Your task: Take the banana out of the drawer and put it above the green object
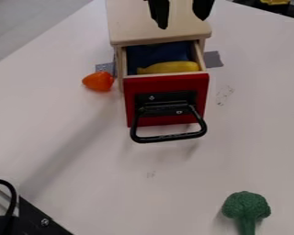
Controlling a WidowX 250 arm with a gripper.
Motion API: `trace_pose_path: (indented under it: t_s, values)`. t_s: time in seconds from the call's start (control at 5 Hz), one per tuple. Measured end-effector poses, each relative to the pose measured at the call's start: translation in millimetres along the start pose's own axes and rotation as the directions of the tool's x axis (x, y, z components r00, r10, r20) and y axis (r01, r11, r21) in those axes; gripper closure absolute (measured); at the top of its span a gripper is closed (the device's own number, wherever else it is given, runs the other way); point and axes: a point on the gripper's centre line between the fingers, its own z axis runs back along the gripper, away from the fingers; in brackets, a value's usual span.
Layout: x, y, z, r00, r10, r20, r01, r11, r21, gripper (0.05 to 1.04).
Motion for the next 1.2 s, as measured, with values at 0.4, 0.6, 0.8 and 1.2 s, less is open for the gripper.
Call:
trace_pose_path:
  t_s: [0.4,0.6,0.8,1.2]
  values:
    - [1.2,-4.2,-22.8,0.998,0.056,-0.017,-0.055,0.996,0.067,0.088]
    - [0.6,-10.5,-31.6,0.997,0.083,-0.007,-0.082,0.993,0.087,0.088]
    - [4.5,-13.9,-41.3,0.993,0.117,0.013,-0.118,0.989,0.085,0.089]
    - [7.3,-10.7,-53.4,0.980,0.194,0.036,-0.196,0.978,0.064,0.088]
